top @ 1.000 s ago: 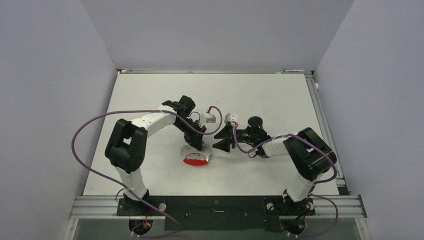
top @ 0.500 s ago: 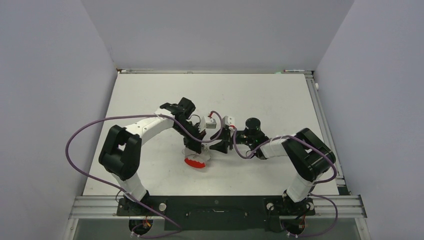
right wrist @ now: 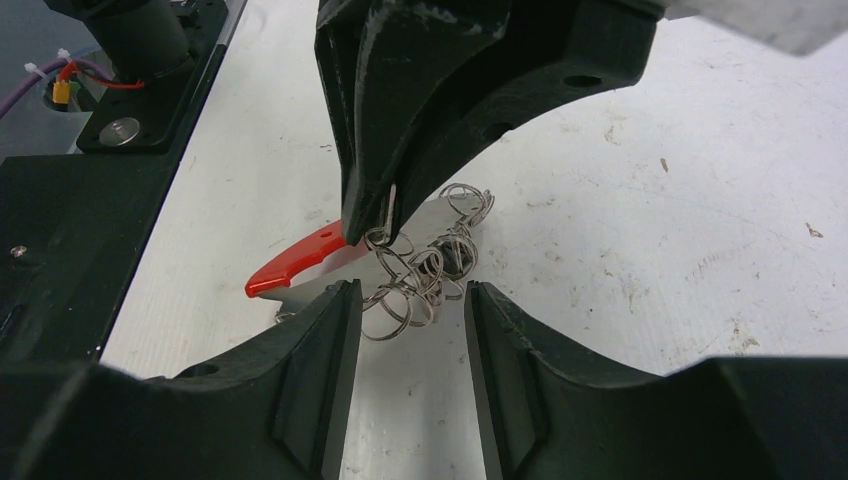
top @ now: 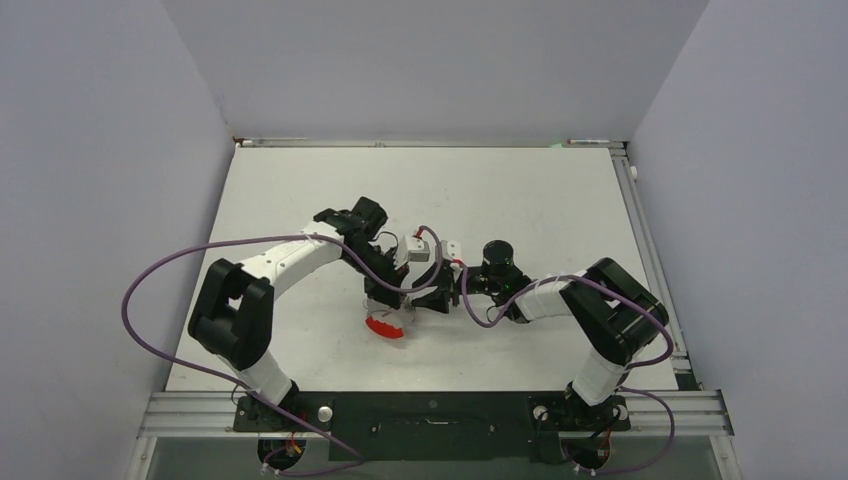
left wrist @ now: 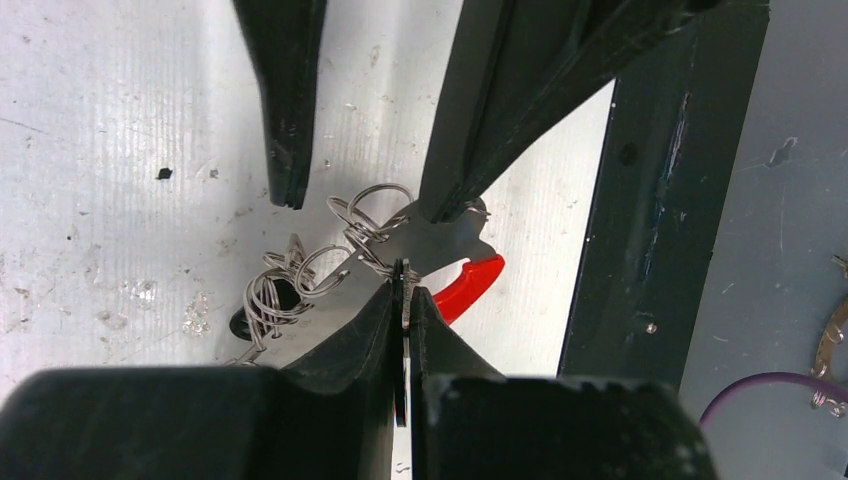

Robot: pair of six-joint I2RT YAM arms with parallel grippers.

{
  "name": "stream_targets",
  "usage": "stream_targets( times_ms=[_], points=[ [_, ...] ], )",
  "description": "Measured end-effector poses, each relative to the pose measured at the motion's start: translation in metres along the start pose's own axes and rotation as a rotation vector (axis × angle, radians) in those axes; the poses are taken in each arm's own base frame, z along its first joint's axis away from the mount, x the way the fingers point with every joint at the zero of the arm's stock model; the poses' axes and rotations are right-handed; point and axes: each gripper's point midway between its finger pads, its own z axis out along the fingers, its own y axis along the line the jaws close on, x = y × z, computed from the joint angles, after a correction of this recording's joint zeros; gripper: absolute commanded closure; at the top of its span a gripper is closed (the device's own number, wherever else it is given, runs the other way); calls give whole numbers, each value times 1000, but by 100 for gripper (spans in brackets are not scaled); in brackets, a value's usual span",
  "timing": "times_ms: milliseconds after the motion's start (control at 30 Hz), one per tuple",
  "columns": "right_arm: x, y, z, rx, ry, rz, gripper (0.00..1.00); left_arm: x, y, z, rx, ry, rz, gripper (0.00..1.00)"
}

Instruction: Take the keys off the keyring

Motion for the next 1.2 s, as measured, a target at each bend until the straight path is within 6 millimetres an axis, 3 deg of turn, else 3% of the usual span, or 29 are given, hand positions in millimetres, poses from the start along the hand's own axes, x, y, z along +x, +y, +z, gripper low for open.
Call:
stream_targets(
  times_ms=[1200],
  points=[
    [6,20,17,-72,11,0,66,4,-15,-2,36,-14,55,100]
  ],
)
